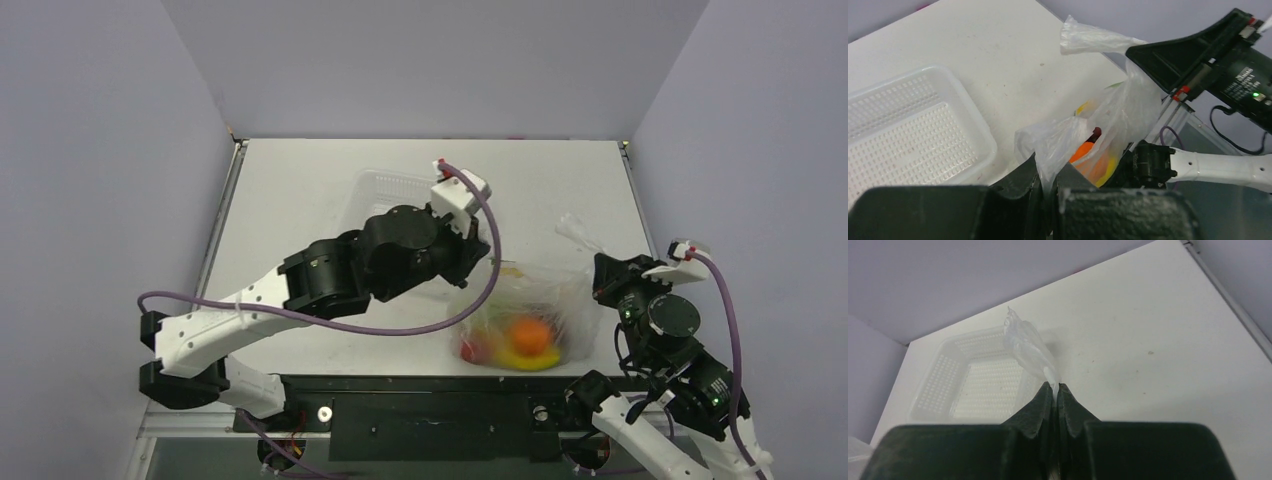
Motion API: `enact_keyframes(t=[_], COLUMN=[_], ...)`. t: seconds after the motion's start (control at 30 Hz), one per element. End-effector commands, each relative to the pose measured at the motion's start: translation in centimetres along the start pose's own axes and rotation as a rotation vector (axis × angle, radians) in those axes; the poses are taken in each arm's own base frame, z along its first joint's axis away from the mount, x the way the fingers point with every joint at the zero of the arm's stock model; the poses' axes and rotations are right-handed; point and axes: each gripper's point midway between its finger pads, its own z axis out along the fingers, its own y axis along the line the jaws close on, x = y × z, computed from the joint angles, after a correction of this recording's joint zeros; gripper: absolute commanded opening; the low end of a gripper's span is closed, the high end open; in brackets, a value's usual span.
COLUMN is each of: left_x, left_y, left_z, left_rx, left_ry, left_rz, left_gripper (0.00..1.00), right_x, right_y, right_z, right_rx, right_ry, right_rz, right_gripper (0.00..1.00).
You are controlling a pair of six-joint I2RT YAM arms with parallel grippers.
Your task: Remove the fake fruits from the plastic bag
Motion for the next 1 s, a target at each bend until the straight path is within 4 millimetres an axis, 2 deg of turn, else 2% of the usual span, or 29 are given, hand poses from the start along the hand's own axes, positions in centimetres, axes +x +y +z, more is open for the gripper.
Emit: enact_keyframes(t=[0.0, 0.03, 0.07, 0.1, 0.13, 0.17, 0.2, 0.27, 0.3, 0.33, 0.37, 0.43, 0.5, 0.6, 0.63, 0.67, 0.7, 0.73, 0.77, 0.8, 0.83, 0.87, 0.9, 0.93, 0.97], left_x=[-3.9, -2.7, -3.0, -1.9, -1.9, -1.3, -1.3, -0.8, -0.2, -0.4, 0.0, -0.2, -0.7, -1.4, -1.4, -1.9, -1.6, -2.9, -2.2, -3.4, -2.9, -3.9, -3.1, -4.3, -3.3], left_y=[1.0, 1.5, 2.4, 2.9, 3.7, 4.1, 4.6, 5.4, 5.6, 5.7, 5.9, 5.2, 4.0, 0.8, -0.2, -1.7, -3.4, -4.4, -5.5, -6.1, -6.5, -6.7, -6.7, -6.5, -6.2], left_z=[-5.2, -5.4, -6.8, -7.0, -8.3, -8.6, -9.8, -10.7, -10.7, -11.1, -11.1, -10.6, -9.8, -8.0, -6.7, -6.5, -5.4, -5.3, -3.9, -3.8, -2.3, -2.0, -0.3, 0.0, 1.9], left_rx=[0.046, 0.027, 0.014, -0.004, -0.013, -0.025, -0.025, -0.032, -0.041, -0.032, -0.032, 0.002, 0.055, 0.188, 0.21, 0.28, 0.341, 0.384, 0.417, 0.437, 0.432, 0.435, 0.41, 0.4, 0.37], left_ry=[-0.178, -0.154, -0.176, -0.151, -0.161, -0.153, -0.162, -0.167, -0.157, -0.172, -0.169, -0.174, -0.171, -0.141, -0.123, -0.117, -0.084, -0.113, -0.075, -0.098, -0.081, -0.101, -0.078, -0.099, -0.063], left_rz=[-0.178, -0.19, -0.21, -0.221, -0.236, -0.254, -0.268, -0.291, -0.301, -0.314, -0.32, -0.329, -0.33, -0.325, -0.32, -0.325, -0.319, -0.329, -0.322, -0.329, -0.327, -0.319, -0.308, -0.308, -0.303], left_gripper=[0.0, 0.0, 0.0, 0.0, 0.0, 0.0, 0.0, 0.0, 0.0, 0.0, 0.0, 0.0, 0.0, 0.0, 0.0, 0.0, 0.0, 0.0, 0.0, 0.0, 0.0, 0.0, 0.0, 0.0, 0.0], right_x=[0.5, 1.5, 3.0, 2.9, 3.8, 3.8, 4.1, 4.2, 4.8, 4.3, 4.6, 3.6, 2.3, 0.1, -0.3, -1.2, -2.2, -2.6, -2.9, -3.1, -3.8, -4.1, -4.6, -4.1, -4.8], right_y=[5.9, 8.4, 10.3, 11.8, 12.9, 14.1, 14.7, 16.1, 16.6, 16.7, 17.1, 16.2, 14.4, 11.3, 10.5, 9.8, 9.2, 8.2, 7.9, 6.9, 7.4, 6.6, 7.8, 6.8, 8.1], right_z=[0.9, 0.8, 0.2, 0.4, 0.1, 0.5, 0.5, 1.3, 1.6, 1.9, 2.1, 3.0, 3.8, 4.6, 5.1, 5.2, 6.0, 6.6, 7.4, 8.8, 9.3, 10.9, 11.7, 13.9, 14.6], right_rx=[-0.244, -0.37, -0.483, -0.544, -0.609, -0.639, -0.663, -0.673, -0.673, -0.649, -0.648, -0.559, -0.44, -0.257, -0.209, -0.166, -0.117, -0.066, -0.032, 0.028, 0.01, 0.048, -0.012, 0.025, -0.031], right_ry=[0.065, 0.107, 0.162, 0.156, 0.191, 0.193, 0.207, 0.211, 0.232, 0.214, 0.223, 0.187, 0.146, 0.083, 0.077, 0.069, 0.057, 0.055, 0.052, 0.054, 0.053, 0.054, 0.059, 0.092, 0.108], right_rz=[-0.025, -0.027, -0.036, -0.022, -0.013, -0.004, 0.006, 0.01, -0.004, -0.006, -0.02, -0.025, -0.02, -0.031, -0.037, -0.042, -0.042, -0.049, -0.057, -0.06, -0.043, -0.035, -0.011, -0.005, 0.013], right_gripper=[0.0, 0.0, 0.0, 0.0, 0.0, 0.0, 0.0, 0.0, 0.0, 0.0, 0.0, 0.0, 0.0, 0.0, 0.0, 0.0, 0.0, 0.0, 0.0, 0.0, 0.0, 0.0, 0.0, 0.0, 0.0])
